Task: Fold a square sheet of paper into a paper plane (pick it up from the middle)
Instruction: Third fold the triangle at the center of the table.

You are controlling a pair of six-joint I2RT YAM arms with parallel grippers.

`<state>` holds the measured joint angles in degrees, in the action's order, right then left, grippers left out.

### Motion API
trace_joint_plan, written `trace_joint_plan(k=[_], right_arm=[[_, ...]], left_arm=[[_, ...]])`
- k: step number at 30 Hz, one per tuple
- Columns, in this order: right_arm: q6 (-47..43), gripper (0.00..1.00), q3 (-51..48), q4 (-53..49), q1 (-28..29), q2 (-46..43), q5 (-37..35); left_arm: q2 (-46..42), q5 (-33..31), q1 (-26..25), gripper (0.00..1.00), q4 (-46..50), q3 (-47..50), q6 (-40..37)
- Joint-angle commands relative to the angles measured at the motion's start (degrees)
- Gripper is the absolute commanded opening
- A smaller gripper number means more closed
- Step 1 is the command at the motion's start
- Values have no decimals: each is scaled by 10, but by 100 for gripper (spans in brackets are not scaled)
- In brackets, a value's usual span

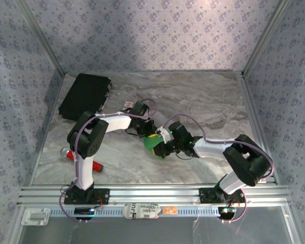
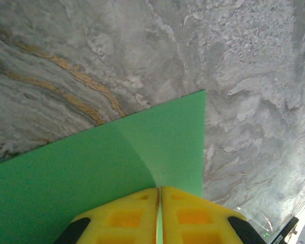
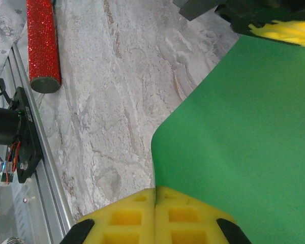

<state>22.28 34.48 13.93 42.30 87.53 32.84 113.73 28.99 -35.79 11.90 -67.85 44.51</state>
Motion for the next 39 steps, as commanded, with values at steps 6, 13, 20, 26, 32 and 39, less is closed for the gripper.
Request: trace_joint_plan(k=[6, 13, 20, 26, 32, 39], right_arm=[[12, 1, -4, -1, -24, 10, 1], [-9, 1, 11, -38, -49, 21, -23], [-15, 1, 21, -50, -58, 34, -44], [-23, 1, 35, -67, -60, 45, -50], [-24, 1, 39, -74, -59, 50, -63], [-22, 1, 41, -77, -59, 52, -66]], left_arm=[[22, 2, -4, 10, 29, 3, -27], [25, 7, -4, 10, 23, 7, -25], [25, 10, -3, 10, 15, 8, -17], [25, 10, -4, 10, 11, 10, -12], [24, 7, -3, 10, 11, 13, -9], [23, 8, -4, 10, 10, 11, -7]])
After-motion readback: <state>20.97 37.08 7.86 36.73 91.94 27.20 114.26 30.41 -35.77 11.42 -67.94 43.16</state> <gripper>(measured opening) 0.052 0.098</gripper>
